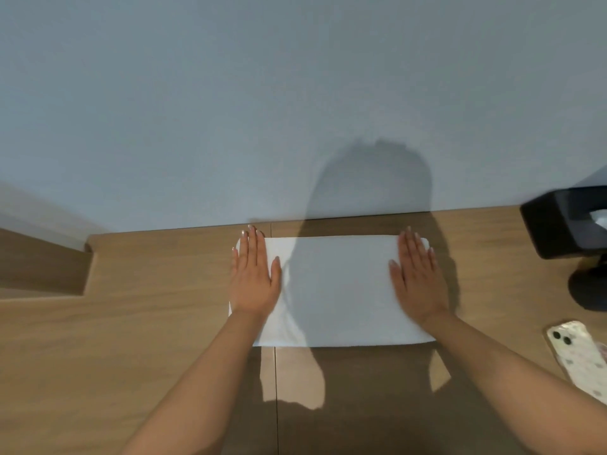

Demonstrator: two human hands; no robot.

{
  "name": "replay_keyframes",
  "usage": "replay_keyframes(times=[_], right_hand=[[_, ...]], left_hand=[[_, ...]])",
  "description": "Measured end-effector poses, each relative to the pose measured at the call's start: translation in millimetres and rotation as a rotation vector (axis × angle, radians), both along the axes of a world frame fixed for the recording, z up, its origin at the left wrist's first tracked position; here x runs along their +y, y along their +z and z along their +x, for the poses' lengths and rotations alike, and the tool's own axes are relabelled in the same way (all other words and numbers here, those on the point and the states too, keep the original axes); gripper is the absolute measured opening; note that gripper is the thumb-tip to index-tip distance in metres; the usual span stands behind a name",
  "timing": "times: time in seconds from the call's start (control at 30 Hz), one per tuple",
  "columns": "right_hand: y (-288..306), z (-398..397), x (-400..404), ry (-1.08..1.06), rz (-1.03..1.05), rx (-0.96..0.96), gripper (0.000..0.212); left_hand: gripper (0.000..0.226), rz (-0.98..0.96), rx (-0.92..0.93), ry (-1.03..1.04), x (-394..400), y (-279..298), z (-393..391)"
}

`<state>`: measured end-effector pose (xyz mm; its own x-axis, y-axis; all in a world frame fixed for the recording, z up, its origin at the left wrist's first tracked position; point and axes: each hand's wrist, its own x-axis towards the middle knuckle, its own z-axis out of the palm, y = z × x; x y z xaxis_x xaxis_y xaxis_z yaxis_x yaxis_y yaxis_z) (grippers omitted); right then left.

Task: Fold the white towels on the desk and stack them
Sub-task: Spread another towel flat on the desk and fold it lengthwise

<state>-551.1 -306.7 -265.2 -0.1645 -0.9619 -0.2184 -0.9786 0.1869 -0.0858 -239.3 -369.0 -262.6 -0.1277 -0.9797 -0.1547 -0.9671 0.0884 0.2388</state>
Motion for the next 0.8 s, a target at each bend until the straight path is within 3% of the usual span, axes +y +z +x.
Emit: replay_keyframes(times=[0.13,0.27,0.33,0.63,0.73,0.8], right_hand=[[10.0,18.0,4.7,-0.067,-0.027,-0.040,0.059],[12.3,92.0,34.8,0.244,-0.067,-0.142,0.060],[4.7,109.9,45.7,0.316,-0.018,-0.135,0.062],[4.0,-0.3,74.2,0.098,0.031,-0.096,0.061],[10.5,-11.6,76.4,0.055,0.061,-0.238,0.058],[22.6,-15.9,84.5,-0.045,0.086,-0.441,0.063]], left_hand=[[0.060,0.089,-0.075,0.014,6.7,8.4,-10.4],[0.060,0.017,0.049,-0.211,56.3,12.1,-28.1],[0.060,0.007,0.021,-0.194,69.7,5.2,-28.0],[0.064,0.024,-0.040,-0.077,71.4,-0.3,-30.9],[0.062,0.083,-0.010,-0.085,72.6,5.8,-29.8],[0.065,0.144,0.008,-0.153,81.3,9.3,-18.0]])
